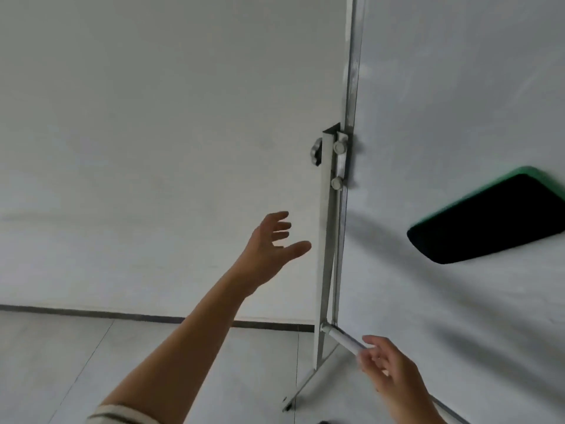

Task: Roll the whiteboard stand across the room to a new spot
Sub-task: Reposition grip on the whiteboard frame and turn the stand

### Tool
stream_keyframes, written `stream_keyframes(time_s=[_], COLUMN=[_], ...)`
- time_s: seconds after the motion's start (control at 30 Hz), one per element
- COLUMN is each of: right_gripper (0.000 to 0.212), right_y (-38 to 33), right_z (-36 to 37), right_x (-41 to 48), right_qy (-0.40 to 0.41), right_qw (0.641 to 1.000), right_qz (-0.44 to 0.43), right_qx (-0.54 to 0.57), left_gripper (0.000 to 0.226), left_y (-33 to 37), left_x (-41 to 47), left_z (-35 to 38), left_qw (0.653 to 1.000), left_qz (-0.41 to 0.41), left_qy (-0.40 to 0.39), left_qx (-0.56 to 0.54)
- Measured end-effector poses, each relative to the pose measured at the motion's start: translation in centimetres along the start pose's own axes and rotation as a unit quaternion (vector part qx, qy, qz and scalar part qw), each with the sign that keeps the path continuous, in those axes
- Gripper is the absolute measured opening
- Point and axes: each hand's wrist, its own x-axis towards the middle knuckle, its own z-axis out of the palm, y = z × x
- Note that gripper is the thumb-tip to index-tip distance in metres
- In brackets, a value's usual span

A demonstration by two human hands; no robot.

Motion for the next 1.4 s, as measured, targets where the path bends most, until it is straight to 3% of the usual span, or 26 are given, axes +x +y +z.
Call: stream_keyframes(time_s=[0.13, 0.27, 0.43, 0.57, 0.67, 0.8, 0.97, 1.2, 1.4], right_gripper=[0.026, 0.046, 0.061, 0.057, 0.048, 0.035, 0.041, 0.038, 0.037], right_y=[-3.9, -7.4, -10.1, -11.3, -12.1, -12.7, -13.9, -14.2, -13.6], right_z=[2.0, 4.3, 7.2, 10.8, 14.2, 18.3, 22.1, 26.6, 27.9], right_x=[5.0, 8.4, 9.2, 7.3, 4.7, 0.5, -4.4, -11.6, -17.4], right_qy=[0.027, 0.062, 0.125, 0.198, 0.273, 0.355, 0.411, 0.425, 0.377], right_qw=[0.999, 0.996, 0.990, 0.978, 0.959, 0.929, 0.905, 0.902, 0.925], right_qz=[-0.011, -0.023, -0.004, 0.026, 0.035, 0.057, 0.074, 0.063, 0.037], right_qx=[-0.023, -0.063, -0.068, -0.059, -0.062, -0.086, -0.076, -0.045, -0.034], left_gripper=[0.079, 0.025, 0.027, 0.024, 0.022, 0.039, 0.050, 0.051, 0.038], left_y=[2.6, 4.0, 3.7, 2.7, 1.5, -0.5, -1.7, -3.8, -4.7], left_x=[9.3, 13.4, 12.8, 10.6, 7.8, 3.6, -1.7, -9.4, -15.6], left_z=[0.1, 0.9, 0.9, -1.1, -2.8, -4.7, -7.1, -9.6, -11.4], left_qw=[0.992, 0.961, 0.941, 0.922, 0.911, 0.906, 0.900, 0.904, 0.919], left_qz=[-0.001, 0.038, 0.075, 0.134, 0.159, 0.200, 0.218, 0.233, 0.229], left_qy=[-0.101, -0.268, -0.324, -0.364, -0.380, -0.373, -0.378, -0.360, -0.320], left_qx=[-0.079, -0.058, -0.058, -0.013, -0.009, -0.026, -0.004, 0.007, -0.005])
